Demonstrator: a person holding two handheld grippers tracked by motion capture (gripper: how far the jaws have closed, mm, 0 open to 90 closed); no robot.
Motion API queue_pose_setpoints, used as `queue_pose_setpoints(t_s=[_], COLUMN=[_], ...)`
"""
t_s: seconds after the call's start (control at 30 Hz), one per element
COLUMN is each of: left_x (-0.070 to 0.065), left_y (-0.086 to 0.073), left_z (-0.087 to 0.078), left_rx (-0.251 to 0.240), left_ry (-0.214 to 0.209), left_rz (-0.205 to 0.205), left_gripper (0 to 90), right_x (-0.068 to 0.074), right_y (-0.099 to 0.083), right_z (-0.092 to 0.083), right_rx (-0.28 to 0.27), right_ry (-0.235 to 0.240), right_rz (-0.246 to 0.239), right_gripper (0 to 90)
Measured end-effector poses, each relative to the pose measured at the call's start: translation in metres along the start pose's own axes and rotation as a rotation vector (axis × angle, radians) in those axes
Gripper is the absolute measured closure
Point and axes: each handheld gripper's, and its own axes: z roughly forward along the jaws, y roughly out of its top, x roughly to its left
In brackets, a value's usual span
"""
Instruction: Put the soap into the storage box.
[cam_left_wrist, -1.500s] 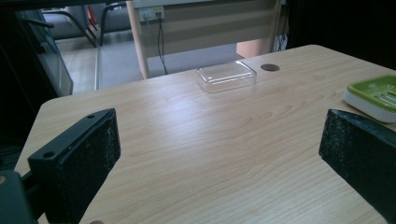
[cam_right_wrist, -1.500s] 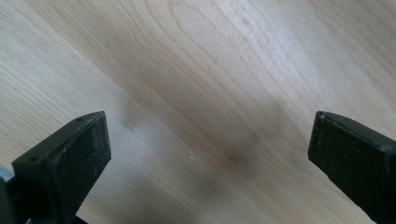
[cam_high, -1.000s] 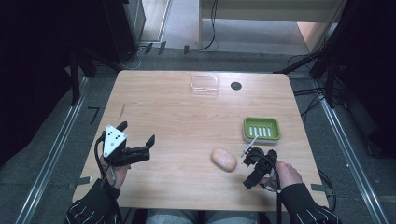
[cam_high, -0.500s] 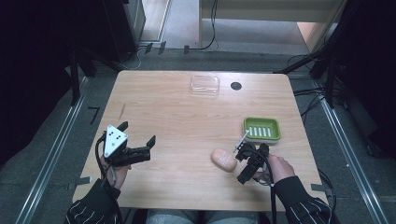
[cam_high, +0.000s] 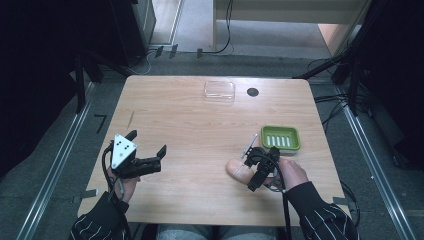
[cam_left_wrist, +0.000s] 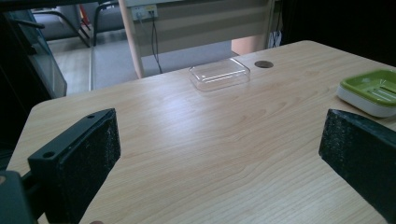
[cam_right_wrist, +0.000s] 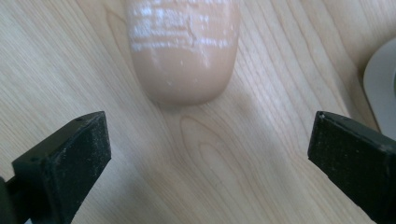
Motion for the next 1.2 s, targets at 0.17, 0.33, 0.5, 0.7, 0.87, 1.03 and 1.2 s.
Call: queue_pose_setpoints(t_s=[0.17, 0.33, 0.5, 0.7, 0.87, 1.03, 1.2], left_x=[0.001, 0.000, 0.001, 0.001, 0.001, 0.001, 0.001], left_y=[0.000, 0.000, 0.000, 0.000, 0.000, 0.000, 0.000], left_z=[0.000, 0.000, 0.000, -0.001, 0.000, 0.000, 0.000], left_rx=[-0.002, -0.001, -0.003, -0.007, -0.006, -0.006, -0.005], left_ry=[-0.002, -0.004, -0.005, -0.007, -0.007, -0.006, -0.007], left_rz=[-0.001, 0.004, -0.004, -0.001, 0.000, -0.001, -0.001], left_gripper=[0.0, 0.0, 0.0, 0.0, 0.0, 0.0, 0.0], right_x=[0.002, 0.002, 0.004, 0.005, 0.004, 0.004, 0.004], right_y=[0.009, 0.018, 0.026, 0.033, 0.040, 0.046, 0.050], right_z=[-0.001, 0.000, 0.004, 0.007, 0.011, 0.014, 0.017], right_rx=[-0.008, -0.011, 0.002, 0.005, 0.013, 0.017, 0.023], right_ry=[0.000, 0.007, 0.009, 0.017, 0.020, 0.024, 0.028], right_rz=[-0.016, -0.022, -0.039, -0.045, -0.060, -0.062, -0.068], right_gripper=[0.0, 0.0, 0.0, 0.0, 0.1, 0.2, 0.6])
